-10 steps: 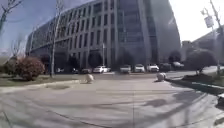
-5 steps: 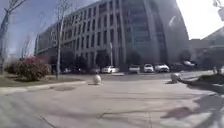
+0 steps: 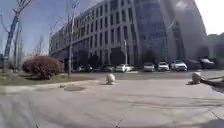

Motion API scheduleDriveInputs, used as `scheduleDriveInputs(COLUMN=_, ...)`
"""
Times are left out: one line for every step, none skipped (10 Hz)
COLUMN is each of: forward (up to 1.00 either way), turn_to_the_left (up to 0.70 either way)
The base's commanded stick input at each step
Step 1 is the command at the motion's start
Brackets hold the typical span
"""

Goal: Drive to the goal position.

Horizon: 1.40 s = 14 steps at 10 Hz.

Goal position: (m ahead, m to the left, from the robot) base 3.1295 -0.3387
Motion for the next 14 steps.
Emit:
scheduleDriveInputs(forward=1.00, turn_to_the_left=-0.04)
scheduleDriveInputs(forward=1.00, turn_to_the_left=-0.15)
scheduleDriveInputs(forward=1.00, turn_to_the_left=-0.27)
scheduleDriveInputs(forward=1.00, turn_to_the_left=-0.37)
scheduleDriveInputs(forward=1.00, turn_to_the_left=-0.37)
scheduleDriveInputs(forward=1.00, turn_to_the_left=-0.37)
scheduleDriveInputs(forward=1.00, turn_to_the_left=-0.37)
scheduleDriveInputs(forward=1.00, turn_to_the_left=-0.37)
scheduleDriveInputs(forward=1.00, turn_to_the_left=-0.37)
scheduleDriveInputs(forward=1.00, turn_to_the_left=-0.37)
scheduleDriveInputs(forward=1.00, turn_to_the_left=-0.37)
scheduleDriveInputs(forward=1.00, turn_to_the_left=-0.37)
scheduleDriveInputs(forward=1.00, turn_to_the_left=-0.27)
scheduleDriveInputs(forward=1.00, turn_to_the_left=-0.14)
